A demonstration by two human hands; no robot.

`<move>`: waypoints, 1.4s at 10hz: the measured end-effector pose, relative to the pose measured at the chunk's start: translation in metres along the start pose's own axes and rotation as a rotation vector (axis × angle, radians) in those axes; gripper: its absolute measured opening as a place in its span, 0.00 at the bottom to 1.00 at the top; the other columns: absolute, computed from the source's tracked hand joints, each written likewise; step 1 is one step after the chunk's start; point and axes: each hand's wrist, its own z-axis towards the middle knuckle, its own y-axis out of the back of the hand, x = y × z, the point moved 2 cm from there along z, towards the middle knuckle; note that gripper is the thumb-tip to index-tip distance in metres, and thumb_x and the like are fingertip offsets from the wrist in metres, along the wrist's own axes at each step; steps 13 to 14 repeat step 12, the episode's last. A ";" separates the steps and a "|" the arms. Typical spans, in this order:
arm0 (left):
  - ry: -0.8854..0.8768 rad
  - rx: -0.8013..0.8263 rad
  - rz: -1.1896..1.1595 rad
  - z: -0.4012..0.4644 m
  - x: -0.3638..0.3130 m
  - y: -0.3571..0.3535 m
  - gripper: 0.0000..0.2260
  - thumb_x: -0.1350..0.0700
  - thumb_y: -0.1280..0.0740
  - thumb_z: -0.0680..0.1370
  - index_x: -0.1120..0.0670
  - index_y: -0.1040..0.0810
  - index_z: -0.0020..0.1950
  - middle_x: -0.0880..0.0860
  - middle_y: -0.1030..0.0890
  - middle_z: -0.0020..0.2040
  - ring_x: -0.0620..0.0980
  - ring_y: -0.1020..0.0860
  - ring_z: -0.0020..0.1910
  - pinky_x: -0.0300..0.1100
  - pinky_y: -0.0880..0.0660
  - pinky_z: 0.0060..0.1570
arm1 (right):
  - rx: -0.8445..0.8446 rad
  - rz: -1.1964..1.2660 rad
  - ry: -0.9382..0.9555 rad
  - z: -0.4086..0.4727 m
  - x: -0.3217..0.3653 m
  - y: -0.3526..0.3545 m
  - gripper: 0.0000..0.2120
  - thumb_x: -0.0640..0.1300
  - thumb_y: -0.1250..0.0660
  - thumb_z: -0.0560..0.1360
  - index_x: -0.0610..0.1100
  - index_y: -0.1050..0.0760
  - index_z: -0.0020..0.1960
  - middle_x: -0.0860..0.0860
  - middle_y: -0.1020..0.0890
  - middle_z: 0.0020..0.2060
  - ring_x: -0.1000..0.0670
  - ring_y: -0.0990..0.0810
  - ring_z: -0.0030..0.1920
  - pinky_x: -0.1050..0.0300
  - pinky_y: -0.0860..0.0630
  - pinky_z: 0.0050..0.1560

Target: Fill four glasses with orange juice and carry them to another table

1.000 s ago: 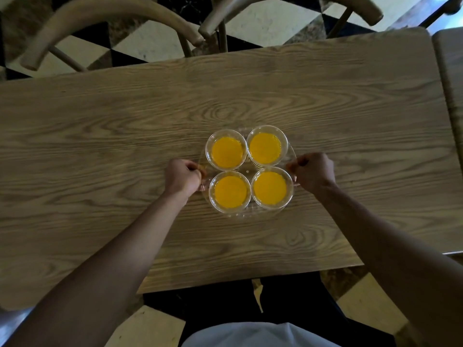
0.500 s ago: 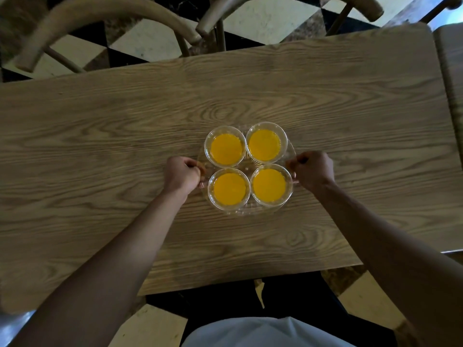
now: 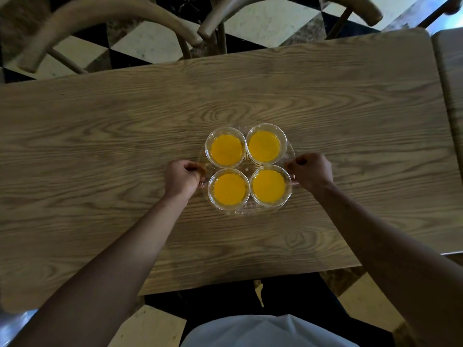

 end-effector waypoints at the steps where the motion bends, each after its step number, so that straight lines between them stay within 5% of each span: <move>1: 0.006 -0.004 -0.005 0.002 -0.001 0.000 0.14 0.70 0.32 0.81 0.55 0.17 0.41 0.54 0.15 0.40 0.47 0.18 0.32 0.36 0.18 0.28 | 0.002 0.010 -0.003 0.000 -0.001 -0.001 0.10 0.40 0.27 0.75 0.44 0.16 0.35 0.50 0.15 0.29 0.53 0.15 0.28 0.57 0.16 0.32; 3: 0.006 0.009 -0.012 0.005 0.000 -0.001 0.14 0.69 0.29 0.80 0.54 0.17 0.39 0.57 0.14 0.41 0.53 0.17 0.34 0.51 0.15 0.41 | -0.018 0.003 0.002 0.000 -0.002 -0.003 0.07 0.38 0.27 0.72 0.43 0.15 0.36 0.48 0.14 0.30 0.49 0.13 0.33 0.49 0.14 0.40; 5: -0.009 0.000 0.004 0.008 0.003 -0.001 0.10 0.67 0.26 0.79 0.54 0.16 0.42 0.58 0.13 0.43 0.57 0.13 0.40 0.52 0.14 0.45 | -0.041 0.009 0.000 -0.002 -0.002 -0.005 0.06 0.40 0.28 0.72 0.43 0.15 0.37 0.50 0.15 0.29 0.51 0.14 0.32 0.53 0.15 0.38; 7: -0.025 0.011 0.038 0.008 0.005 0.000 0.02 0.65 0.25 0.78 0.59 0.14 0.47 0.58 0.13 0.42 0.51 0.16 0.33 0.47 0.15 0.39 | -0.029 -0.015 -0.003 -0.002 -0.002 -0.003 0.07 0.43 0.28 0.74 0.40 0.14 0.40 0.46 0.13 0.33 0.47 0.13 0.37 0.46 0.14 0.43; 8: -0.038 0.012 0.064 0.007 0.003 0.002 0.08 0.67 0.26 0.79 0.56 0.15 0.42 0.55 0.14 0.37 0.51 0.17 0.32 0.48 0.15 0.40 | -0.018 -0.042 0.001 -0.003 0.000 -0.002 0.09 0.44 0.28 0.74 0.40 0.14 0.40 0.45 0.13 0.35 0.46 0.13 0.39 0.45 0.15 0.45; 10: -0.060 0.042 0.082 -0.001 -0.001 0.012 0.07 0.66 0.29 0.78 0.54 0.16 0.45 0.57 0.13 0.42 0.59 0.12 0.42 0.58 0.13 0.50 | -0.057 -0.172 0.048 -0.011 0.002 0.005 0.10 0.44 0.32 0.72 0.39 0.15 0.39 0.44 0.14 0.35 0.47 0.15 0.40 0.60 0.25 0.35; 11: -0.097 0.046 0.144 -0.011 -0.001 0.019 0.04 0.61 0.27 0.77 0.52 0.16 0.49 0.54 0.12 0.46 0.58 0.12 0.49 0.58 0.15 0.54 | -0.104 -0.182 0.074 -0.020 0.001 0.015 0.11 0.46 0.32 0.73 0.40 0.14 0.46 0.44 0.13 0.41 0.46 0.16 0.44 0.59 0.27 0.37; 12: -0.125 0.026 0.209 -0.015 0.001 0.023 0.12 0.58 0.27 0.77 0.55 0.16 0.60 0.55 0.12 0.55 0.58 0.14 0.56 0.55 0.17 0.60 | -0.116 -0.143 0.102 -0.023 -0.003 0.021 0.15 0.47 0.30 0.75 0.43 0.17 0.58 0.45 0.13 0.52 0.44 0.17 0.56 0.56 0.24 0.51; 14: -0.125 0.026 0.209 -0.015 0.001 0.023 0.12 0.58 0.27 0.77 0.55 0.16 0.60 0.55 0.12 0.55 0.58 0.14 0.56 0.55 0.17 0.60 | -0.116 -0.143 0.102 -0.023 -0.003 0.021 0.15 0.47 0.30 0.75 0.43 0.17 0.58 0.45 0.13 0.52 0.44 0.17 0.56 0.56 0.24 0.51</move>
